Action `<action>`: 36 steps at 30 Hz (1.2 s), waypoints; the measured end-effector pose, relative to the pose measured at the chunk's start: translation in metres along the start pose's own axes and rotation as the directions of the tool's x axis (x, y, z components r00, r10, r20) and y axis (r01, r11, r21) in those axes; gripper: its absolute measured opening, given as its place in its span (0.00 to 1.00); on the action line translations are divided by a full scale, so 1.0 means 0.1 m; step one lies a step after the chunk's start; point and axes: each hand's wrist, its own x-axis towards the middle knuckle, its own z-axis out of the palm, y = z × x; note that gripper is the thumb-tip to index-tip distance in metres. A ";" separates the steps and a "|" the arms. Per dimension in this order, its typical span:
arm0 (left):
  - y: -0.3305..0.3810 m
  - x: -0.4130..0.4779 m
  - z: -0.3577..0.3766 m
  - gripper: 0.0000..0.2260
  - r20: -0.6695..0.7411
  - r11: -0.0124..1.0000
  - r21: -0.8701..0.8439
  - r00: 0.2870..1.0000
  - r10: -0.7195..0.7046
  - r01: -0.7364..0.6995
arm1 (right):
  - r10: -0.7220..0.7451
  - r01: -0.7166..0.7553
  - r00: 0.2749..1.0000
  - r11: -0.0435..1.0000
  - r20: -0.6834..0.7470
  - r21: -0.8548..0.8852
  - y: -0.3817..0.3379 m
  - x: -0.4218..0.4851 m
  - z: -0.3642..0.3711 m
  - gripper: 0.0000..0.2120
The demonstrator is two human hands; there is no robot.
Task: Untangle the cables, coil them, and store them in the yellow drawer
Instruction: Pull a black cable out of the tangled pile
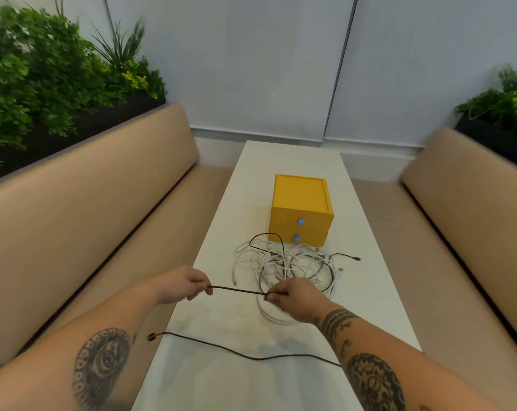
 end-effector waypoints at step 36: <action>-0.51 0.00 0.59 0.02 -0.059 0.980 0.167 0.993 -0.099 0.108 | 0.146 -0.128 0.985 0.975 0.095 -0.180 0.67 -0.14 0.49 0.15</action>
